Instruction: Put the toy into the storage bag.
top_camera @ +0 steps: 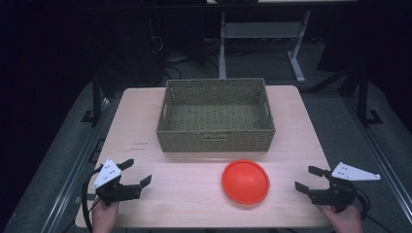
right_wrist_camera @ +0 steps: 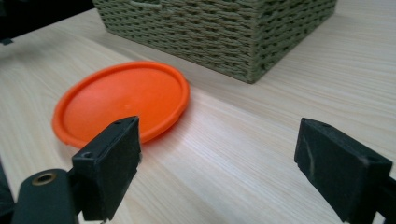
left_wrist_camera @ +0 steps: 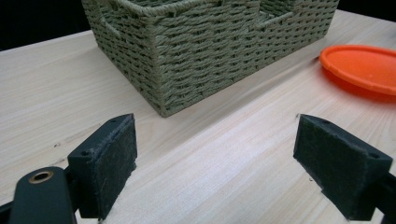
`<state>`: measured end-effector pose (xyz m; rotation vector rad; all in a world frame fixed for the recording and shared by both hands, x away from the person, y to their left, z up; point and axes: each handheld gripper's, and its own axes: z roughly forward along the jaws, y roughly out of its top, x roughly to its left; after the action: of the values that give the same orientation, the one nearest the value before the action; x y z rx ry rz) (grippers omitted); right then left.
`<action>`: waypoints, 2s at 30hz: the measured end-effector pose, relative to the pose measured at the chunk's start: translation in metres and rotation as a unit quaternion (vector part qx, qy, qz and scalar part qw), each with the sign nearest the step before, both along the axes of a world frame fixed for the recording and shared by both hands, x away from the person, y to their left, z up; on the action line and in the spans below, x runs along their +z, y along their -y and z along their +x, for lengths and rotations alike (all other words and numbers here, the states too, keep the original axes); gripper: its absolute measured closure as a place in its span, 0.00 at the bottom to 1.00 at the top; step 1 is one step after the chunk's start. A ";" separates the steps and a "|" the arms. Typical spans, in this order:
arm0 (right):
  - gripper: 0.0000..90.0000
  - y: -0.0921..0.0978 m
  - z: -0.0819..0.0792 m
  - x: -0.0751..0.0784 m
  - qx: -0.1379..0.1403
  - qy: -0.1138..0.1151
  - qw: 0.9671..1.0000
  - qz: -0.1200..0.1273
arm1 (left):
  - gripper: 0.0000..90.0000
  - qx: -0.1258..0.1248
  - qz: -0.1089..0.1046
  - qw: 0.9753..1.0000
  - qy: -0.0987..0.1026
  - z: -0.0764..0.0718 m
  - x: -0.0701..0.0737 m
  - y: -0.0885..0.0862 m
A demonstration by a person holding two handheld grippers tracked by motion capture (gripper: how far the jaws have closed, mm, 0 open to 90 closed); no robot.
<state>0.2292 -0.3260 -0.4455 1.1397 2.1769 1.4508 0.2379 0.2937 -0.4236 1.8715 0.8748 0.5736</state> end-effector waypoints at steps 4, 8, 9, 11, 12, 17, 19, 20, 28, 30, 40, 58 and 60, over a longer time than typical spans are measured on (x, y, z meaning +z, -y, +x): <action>0.15 -0.003 0.003 0.000 0.014 -0.017 1.000 0.000 | 0.14 0.001 0.002 1.000 0.000 0.000 0.000 -0.001; 0.15 -0.009 0.007 0.004 0.023 -0.036 0.999 0.005 | 0.14 0.003 -0.004 1.000 -0.001 -0.002 -0.001 -0.004; 0.15 -0.012 0.007 0.007 0.027 -0.041 0.999 0.004 | 0.14 0.004 -0.003 1.000 -0.001 -0.002 -0.001 -0.004; 0.16 -0.018 0.008 0.011 0.038 -0.047 0.998 0.000 | 0.14 0.005 -0.003 1.000 -0.001 -0.002 -0.001 -0.005; 0.16 -0.020 0.008 0.012 0.040 -0.046 0.998 -0.001 | 0.14 0.005 -0.007 1.000 0.000 -0.002 -0.001 -0.006; 0.16 -0.037 0.018 0.015 0.059 -0.070 0.996 -0.011 | 0.14 0.002 -0.011 1.000 -0.001 -0.002 0.000 -0.004; 0.16 -0.045 0.023 0.015 0.068 -0.086 0.994 -0.013 | 0.14 0.001 -0.006 1.000 -0.004 -0.001 -0.001 -0.003; 0.16 -0.053 0.029 0.015 0.076 -0.098 0.992 -0.019 | 0.14 0.000 -0.005 1.000 -0.005 0.000 -0.001 -0.003; 0.16 -0.074 0.053 0.011 0.091 -0.160 0.982 -0.035 | 0.14 0.005 -0.009 1.000 -0.003 -0.001 -0.001 -0.004; 0.17 -0.076 0.057 0.011 0.096 -0.163 0.981 -0.038 | 0.14 0.005 -0.008 1.000 -0.003 -0.001 -0.001 -0.004; 0.25 -0.093 0.082 0.009 0.105 -0.211 0.970 -0.064 | 0.14 0.007 -0.002 1.000 -0.007 0.000 -0.002 -0.005; 0.50 -0.096 0.098 -0.003 0.096 -0.256 0.957 -0.096 | 0.14 0.009 0.002 1.000 -0.014 0.000 -0.002 -0.004; 0.51 -0.097 0.098 -0.003 0.098 -0.260 0.956 -0.097 | 0.14 0.010 0.003 1.000 -0.013 0.000 -0.002 -0.004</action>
<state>0.3274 -0.2290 -0.4489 1.3826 2.7851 1.0487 0.2380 0.2980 -0.4260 1.8809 0.9122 0.5652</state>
